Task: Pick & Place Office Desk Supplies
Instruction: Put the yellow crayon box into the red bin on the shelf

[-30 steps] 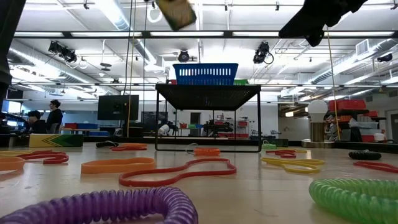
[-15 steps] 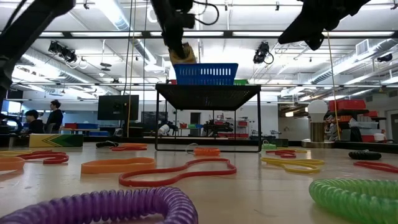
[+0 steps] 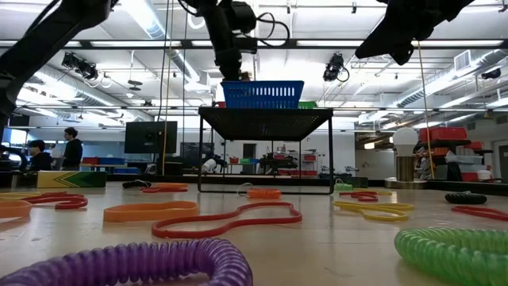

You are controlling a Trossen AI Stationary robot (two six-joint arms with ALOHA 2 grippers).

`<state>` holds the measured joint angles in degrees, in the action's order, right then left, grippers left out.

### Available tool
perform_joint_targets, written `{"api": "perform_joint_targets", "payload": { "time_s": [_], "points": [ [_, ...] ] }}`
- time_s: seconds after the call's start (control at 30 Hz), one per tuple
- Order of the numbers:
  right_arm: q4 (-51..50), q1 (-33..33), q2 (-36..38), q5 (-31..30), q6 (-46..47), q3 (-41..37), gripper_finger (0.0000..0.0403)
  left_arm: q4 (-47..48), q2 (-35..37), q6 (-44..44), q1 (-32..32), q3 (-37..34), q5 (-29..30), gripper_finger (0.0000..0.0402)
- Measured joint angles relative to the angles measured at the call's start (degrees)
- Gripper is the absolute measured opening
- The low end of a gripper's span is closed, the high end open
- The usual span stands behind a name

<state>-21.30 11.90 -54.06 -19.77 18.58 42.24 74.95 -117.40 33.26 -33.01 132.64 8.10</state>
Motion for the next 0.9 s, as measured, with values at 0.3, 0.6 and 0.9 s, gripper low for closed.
{"api": "perform_joint_targets", "payload": {
  "time_s": [0.3,0.6,0.9],
  "points": [
    [0.02,0.0,0.0,0.0,0.01,0.0,0.0011,-0.04,-1.69,1.65,0.02,-0.04,0.26,0.0094],
    [0.04,0.0,0.0,0.0,-0.27,0.0,0.0011,-0.22,-1.69,2.38,-0.07,-0.22,0.9,0.0102],
    [0.04,0.02,0.0,0.0,-0.43,0.0,0.0011,-1.24,-3.38,3.41,0.17,-0.22,2.26,0.0108]
  ]
}}
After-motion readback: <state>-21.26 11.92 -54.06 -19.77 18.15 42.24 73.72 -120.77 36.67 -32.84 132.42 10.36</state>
